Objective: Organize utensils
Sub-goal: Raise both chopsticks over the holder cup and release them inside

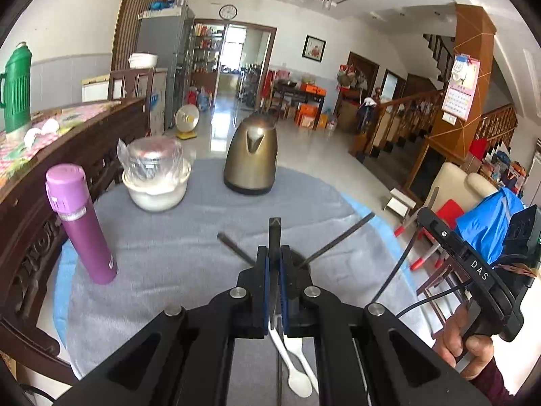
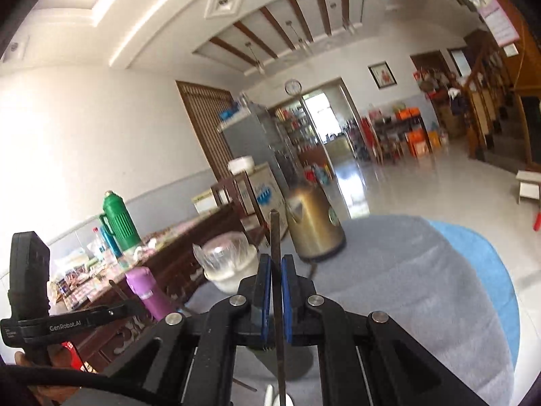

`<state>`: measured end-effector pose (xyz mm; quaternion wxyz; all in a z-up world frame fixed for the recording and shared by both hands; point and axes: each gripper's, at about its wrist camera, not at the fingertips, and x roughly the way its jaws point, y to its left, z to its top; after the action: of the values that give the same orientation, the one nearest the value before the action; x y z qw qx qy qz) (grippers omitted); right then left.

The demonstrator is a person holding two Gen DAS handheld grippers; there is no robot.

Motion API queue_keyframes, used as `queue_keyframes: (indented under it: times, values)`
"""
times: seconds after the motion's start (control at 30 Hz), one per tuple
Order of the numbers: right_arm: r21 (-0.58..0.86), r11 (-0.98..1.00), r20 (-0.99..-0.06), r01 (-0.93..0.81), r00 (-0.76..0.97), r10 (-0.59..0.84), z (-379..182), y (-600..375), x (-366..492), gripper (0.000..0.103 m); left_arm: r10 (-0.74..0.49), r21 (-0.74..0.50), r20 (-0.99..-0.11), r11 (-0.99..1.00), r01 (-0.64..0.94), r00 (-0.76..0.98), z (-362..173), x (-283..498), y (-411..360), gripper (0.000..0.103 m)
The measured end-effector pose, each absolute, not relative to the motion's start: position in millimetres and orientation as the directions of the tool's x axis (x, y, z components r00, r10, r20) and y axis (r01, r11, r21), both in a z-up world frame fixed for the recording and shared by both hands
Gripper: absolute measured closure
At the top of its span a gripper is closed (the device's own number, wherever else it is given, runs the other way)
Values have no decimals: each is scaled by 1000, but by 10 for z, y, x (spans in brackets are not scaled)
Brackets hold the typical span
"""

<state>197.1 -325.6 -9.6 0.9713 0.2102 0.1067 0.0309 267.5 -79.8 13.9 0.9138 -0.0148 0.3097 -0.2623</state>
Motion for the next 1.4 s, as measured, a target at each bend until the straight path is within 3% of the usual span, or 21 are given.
queue_keyframes:
  times: [0.4, 0.63, 0.9, 1.4]
  values:
    - [367, 930, 11, 22, 1000, -28, 349, -3038, 1969, 96, -499, -189, -439, 864, 467, 747, 524, 2624, -850, 98]
    - [332, 940, 74, 76, 992, -107, 396, -2793, 2204, 96, -497, -202, -354, 868, 453, 793, 622, 2680, -908, 97]
    - [271, 956, 26, 112, 992, -124, 218, -2503, 2563, 96, -457, -215, -332, 888, 406, 825, 461, 2875, -1000, 97]
    - [316, 946, -139, 73, 990, -30, -93, -2667, 2670, 94, -459, -179, -448, 887, 426, 767, 173, 3015, -1174, 97]
